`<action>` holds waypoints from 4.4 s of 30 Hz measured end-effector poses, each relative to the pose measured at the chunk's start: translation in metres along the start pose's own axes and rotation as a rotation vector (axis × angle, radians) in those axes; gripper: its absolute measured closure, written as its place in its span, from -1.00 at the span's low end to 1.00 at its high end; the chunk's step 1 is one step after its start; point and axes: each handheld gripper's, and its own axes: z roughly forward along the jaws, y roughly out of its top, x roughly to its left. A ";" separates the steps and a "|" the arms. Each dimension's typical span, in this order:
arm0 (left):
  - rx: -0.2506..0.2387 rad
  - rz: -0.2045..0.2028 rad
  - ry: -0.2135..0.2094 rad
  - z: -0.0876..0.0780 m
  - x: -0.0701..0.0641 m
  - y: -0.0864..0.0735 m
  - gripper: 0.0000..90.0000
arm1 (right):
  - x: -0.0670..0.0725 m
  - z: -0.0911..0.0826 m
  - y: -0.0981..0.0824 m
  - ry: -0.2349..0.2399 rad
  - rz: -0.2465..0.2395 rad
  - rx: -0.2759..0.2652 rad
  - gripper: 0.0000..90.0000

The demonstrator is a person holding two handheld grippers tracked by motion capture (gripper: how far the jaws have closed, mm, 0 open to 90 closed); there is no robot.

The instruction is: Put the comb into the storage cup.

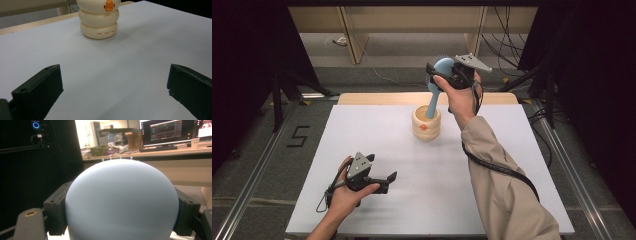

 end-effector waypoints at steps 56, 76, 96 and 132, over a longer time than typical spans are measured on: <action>-0.006 0.001 0.000 0.000 0.000 0.001 -1.00 | 0.005 0.017 -0.013 0.003 -0.025 0.008 -0.54; -0.007 0.000 0.000 0.000 0.000 0.001 -1.00 | 0.004 0.020 -0.018 -0.002 -0.039 0.009 -0.54; -0.008 0.000 0.000 0.000 0.000 0.001 -1.00 | 0.004 0.024 -0.028 -0.003 -0.046 0.025 -0.54; -0.007 0.005 0.000 0.000 0.000 0.001 -1.00 | 0.003 0.027 -0.040 -0.011 -0.057 0.028 -0.54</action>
